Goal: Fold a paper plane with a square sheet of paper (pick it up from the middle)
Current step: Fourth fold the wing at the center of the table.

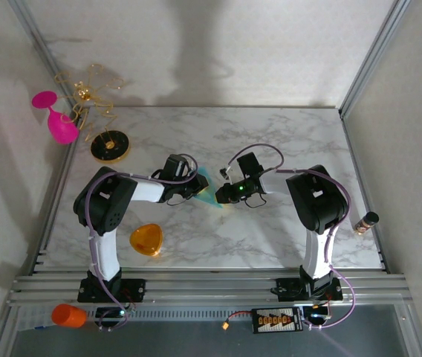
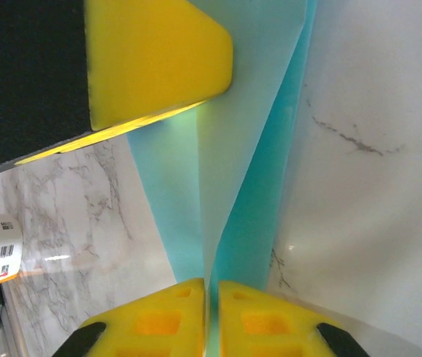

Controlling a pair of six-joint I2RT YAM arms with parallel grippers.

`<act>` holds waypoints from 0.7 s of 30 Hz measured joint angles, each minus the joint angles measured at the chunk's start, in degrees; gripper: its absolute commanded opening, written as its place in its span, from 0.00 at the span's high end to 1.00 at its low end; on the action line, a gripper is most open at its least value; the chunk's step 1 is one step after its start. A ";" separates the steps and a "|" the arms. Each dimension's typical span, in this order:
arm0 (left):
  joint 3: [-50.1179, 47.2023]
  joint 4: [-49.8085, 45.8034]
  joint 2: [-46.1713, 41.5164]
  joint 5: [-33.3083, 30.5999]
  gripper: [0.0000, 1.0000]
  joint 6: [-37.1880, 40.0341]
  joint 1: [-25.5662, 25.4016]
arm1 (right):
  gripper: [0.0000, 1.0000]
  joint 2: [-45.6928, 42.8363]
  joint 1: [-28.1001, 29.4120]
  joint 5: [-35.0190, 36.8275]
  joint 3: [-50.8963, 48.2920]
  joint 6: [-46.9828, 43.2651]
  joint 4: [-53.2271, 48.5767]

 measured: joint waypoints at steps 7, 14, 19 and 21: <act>0.66 -1.53 0.00 -0.20 0.85 -0.11 0.00 | 0.77 -1.53 0.24 1.18 -0.07 0.96 -0.35; 1.84 -4.37 0.04 -0.61 0.86 -1.42 0.00 | 0.76 -9.03 -0.07 4.68 -0.94 2.43 -0.20; 2.51 -5.49 0.26 -0.61 0.86 -1.99 0.00 | 0.85 -10.08 -0.07 3.78 -1.18 3.13 0.70; 2.58 -5.66 0.26 -0.61 0.86 -2.14 0.00 | 0.88 -9.86 0.26 2.97 -1.18 3.19 1.07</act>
